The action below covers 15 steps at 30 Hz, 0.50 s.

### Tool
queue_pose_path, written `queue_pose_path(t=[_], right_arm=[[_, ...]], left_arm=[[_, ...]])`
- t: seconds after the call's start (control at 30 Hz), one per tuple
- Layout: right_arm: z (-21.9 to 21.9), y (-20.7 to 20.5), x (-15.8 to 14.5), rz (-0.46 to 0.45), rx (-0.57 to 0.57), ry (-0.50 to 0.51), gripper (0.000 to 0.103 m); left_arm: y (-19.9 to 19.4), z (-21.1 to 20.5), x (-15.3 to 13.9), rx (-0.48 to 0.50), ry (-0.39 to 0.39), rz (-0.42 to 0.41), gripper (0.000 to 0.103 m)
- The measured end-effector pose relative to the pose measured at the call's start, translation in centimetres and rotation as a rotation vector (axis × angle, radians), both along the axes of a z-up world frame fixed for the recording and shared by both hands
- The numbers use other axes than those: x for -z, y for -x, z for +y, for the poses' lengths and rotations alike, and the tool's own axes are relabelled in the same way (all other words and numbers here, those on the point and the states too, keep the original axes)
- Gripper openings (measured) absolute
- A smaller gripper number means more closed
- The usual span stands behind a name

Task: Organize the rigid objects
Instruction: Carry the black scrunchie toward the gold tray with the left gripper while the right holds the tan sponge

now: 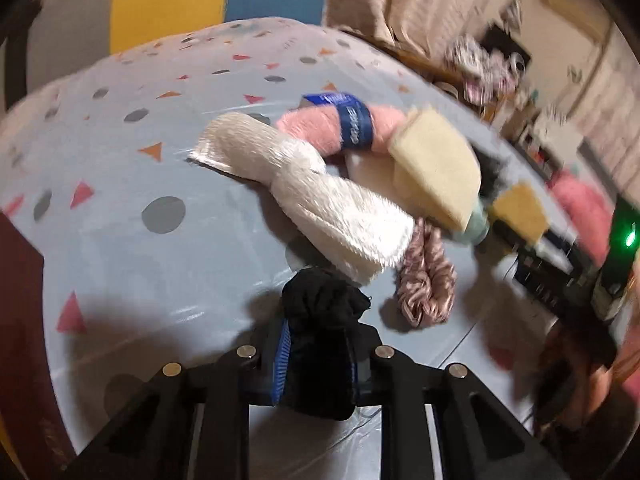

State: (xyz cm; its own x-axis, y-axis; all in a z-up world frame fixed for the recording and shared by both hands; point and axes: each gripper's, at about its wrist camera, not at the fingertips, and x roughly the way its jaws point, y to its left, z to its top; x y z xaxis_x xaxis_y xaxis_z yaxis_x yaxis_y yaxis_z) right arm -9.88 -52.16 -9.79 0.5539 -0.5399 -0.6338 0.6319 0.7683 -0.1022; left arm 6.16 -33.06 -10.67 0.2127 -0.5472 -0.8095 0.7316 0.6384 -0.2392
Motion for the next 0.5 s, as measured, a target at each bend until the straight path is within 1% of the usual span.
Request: queue_pose_path(t=[0.13, 0.23, 0.37, 0.5], right_arm=[[-0.1, 0.0, 0.1, -0.002, 0.001, -0.006, 0.074], [0.0, -0.1, 0.0, 0.002, 0.003, 0.001, 0.074], [0.2, -0.2, 0.0, 0.009, 0.003, 0.013, 0.074], [0.4, 0.0, -0.2, 0.003, 0.003, 0.022, 0.074]], left_arm=[[-0.2, 2.2, -1.3, -0.051, 0.06, 0.006, 0.02], [-0.3, 4.3, -2.8, -0.086, 0.118, 0.022, 0.02], [-0.3, 6.7, -5.4, -0.103, 0.165, -0.004, 0.02], [-0.8, 9.8, -7.6, -0.148, 0.187, -0.032, 0.02]])
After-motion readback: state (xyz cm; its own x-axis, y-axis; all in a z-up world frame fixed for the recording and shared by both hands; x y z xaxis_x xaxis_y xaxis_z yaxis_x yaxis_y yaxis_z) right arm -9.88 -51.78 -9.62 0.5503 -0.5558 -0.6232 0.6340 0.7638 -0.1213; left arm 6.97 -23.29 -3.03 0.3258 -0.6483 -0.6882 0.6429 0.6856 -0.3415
